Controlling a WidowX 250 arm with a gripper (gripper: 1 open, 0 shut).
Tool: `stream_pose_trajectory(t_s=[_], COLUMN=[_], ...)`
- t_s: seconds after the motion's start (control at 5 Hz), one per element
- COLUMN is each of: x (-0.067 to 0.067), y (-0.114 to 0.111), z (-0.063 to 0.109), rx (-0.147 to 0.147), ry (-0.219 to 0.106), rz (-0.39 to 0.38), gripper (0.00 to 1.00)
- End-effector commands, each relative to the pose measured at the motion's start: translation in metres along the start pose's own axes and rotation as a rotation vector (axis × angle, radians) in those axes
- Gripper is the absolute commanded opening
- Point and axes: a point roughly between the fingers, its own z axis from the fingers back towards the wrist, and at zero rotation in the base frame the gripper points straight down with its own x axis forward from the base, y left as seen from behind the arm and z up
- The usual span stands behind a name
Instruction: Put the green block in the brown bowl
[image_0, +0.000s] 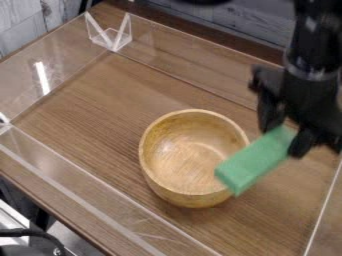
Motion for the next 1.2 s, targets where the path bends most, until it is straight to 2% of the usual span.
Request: stream_pose_trajectory(t_s=[0.0,0.2,0.6,0.8,1.0], x=[0.025,0.02,-0.037,-0.055,-0.061], y=[0.018,0.023,0.025,0.016,0.017], z=[0.04,0.03,0.036,0.03,0.028], rx=[0.015,0.026,0.026,0.019,0.013], ry=[-0.118,-0.153,-0.143,-0.134,-0.129], rz=[0.057,0.073,0.112,0.104,0.108], gripper=[0.0,0.0,0.0,0.0,0.0])
